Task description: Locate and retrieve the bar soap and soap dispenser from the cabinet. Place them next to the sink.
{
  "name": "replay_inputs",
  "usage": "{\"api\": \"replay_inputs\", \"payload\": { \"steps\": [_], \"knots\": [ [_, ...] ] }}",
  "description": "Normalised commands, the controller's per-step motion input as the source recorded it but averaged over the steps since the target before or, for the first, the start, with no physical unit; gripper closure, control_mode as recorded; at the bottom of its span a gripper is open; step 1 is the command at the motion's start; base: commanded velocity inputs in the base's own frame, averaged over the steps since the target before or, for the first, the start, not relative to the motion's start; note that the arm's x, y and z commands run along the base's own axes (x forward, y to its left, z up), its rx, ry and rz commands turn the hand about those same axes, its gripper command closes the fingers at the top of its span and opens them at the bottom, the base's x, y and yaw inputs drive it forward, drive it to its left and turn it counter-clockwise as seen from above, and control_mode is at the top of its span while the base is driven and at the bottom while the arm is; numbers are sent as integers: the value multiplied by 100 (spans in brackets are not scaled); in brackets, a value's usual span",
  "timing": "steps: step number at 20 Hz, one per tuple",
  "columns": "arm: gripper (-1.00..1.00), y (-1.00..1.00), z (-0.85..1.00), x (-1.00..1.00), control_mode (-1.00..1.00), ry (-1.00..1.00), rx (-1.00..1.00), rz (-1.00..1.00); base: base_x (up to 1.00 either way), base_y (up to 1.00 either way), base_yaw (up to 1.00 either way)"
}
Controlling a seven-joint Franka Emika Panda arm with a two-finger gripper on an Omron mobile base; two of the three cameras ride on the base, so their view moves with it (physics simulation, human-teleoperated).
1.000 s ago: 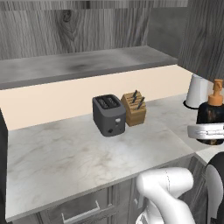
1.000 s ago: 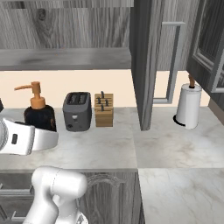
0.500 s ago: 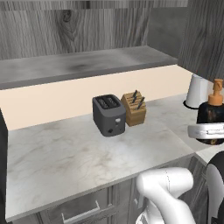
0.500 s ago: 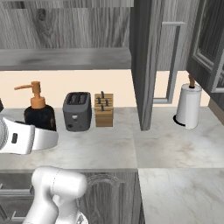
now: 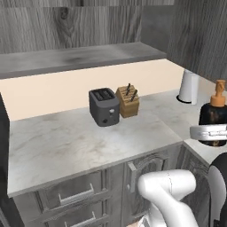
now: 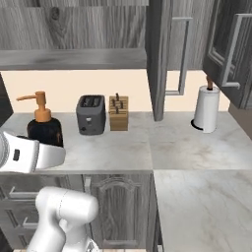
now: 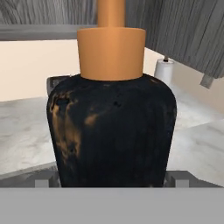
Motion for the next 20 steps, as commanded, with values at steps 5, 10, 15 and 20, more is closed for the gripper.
{"api": "replay_inputs", "payload": {
  "steps": [5, 10, 15, 20],
  "knots": [
    [100, 0, 0, 0, 100, 0, 0, 0, -34, -1, 0],
    [100, 0, 0, 0, 100, 0, 0, 0, -10, -6, -30],
    [100, 0, 0, 0, 100, 0, 0, 0, -1, 0, -45],
    [100, 0, 0, 0, 100, 0, 0, 0, 0, 0, -49]
  ]
}}
